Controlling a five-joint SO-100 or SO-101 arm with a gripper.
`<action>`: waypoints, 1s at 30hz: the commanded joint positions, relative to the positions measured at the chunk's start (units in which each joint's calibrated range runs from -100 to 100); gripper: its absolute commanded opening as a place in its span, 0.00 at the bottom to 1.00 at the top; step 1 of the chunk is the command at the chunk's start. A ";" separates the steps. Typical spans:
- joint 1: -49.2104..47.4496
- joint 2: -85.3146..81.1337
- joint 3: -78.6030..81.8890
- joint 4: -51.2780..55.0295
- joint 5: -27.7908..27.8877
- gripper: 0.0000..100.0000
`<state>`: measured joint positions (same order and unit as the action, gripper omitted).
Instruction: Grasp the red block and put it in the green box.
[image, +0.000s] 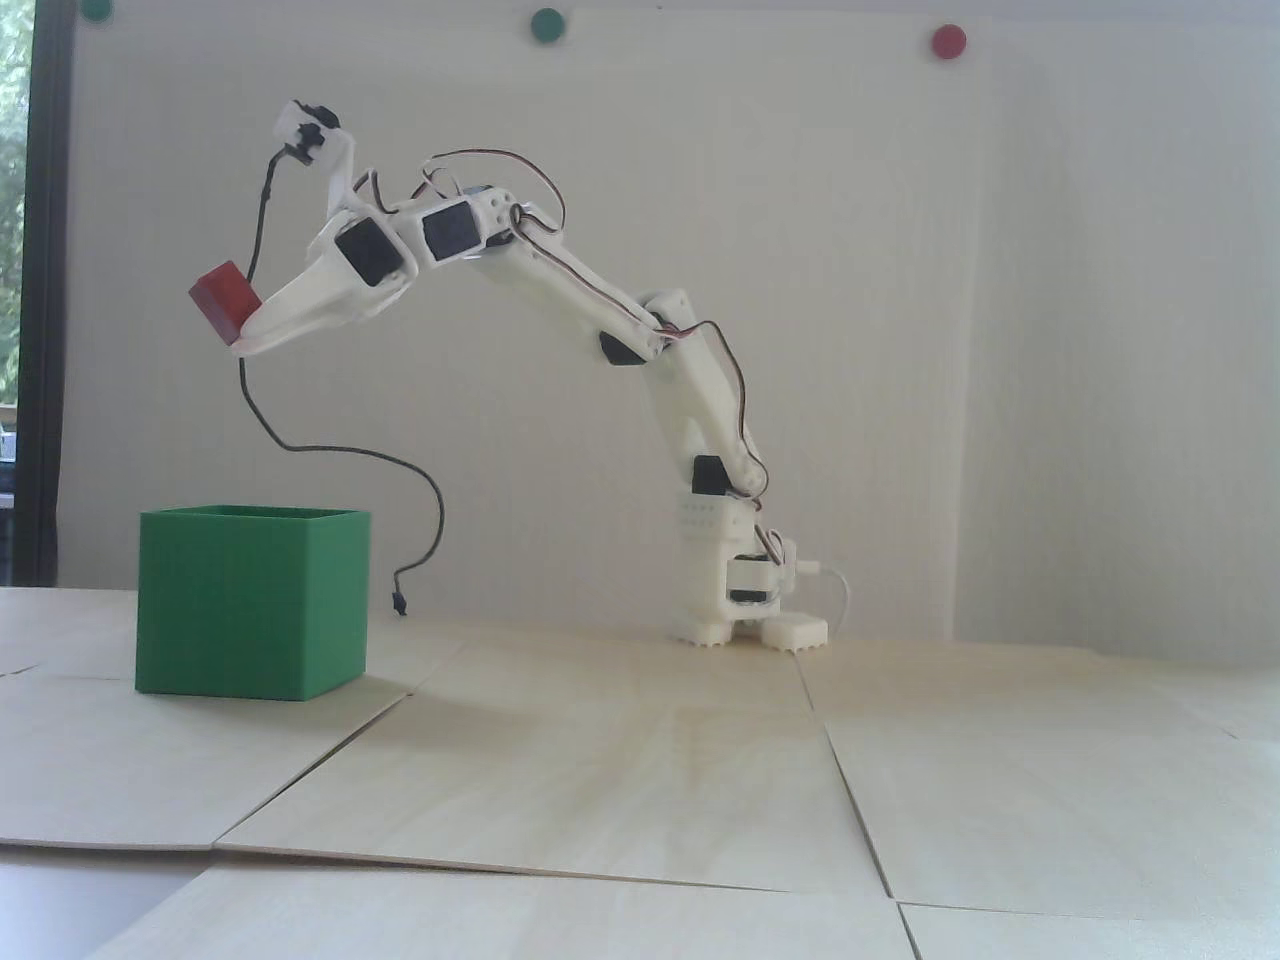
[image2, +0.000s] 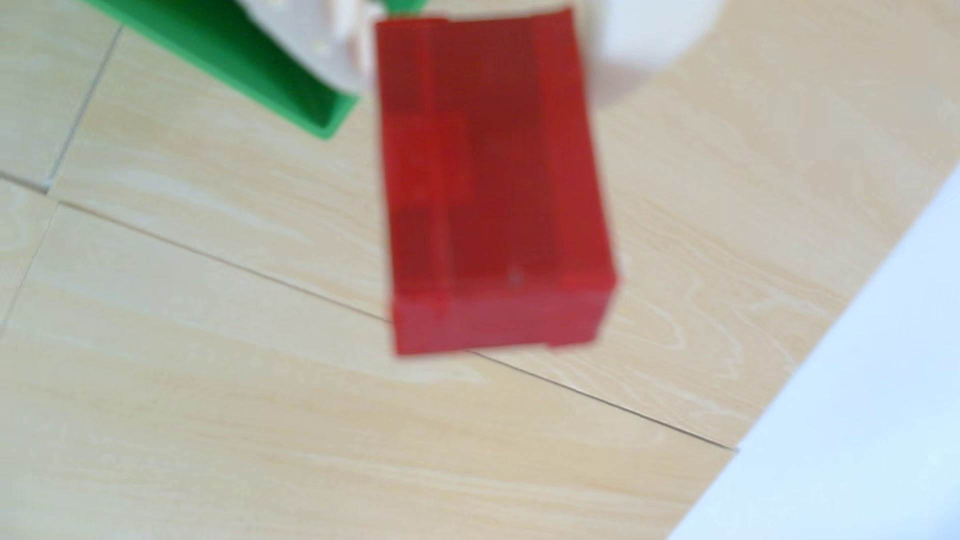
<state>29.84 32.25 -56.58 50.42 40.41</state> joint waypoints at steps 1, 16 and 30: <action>0.43 -6.47 -0.74 -2.36 0.67 0.25; 0.27 -6.47 -0.74 -2.27 0.67 0.02; -13.96 -12.00 -15.11 42.92 0.77 0.02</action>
<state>20.60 31.84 -59.98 72.80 40.66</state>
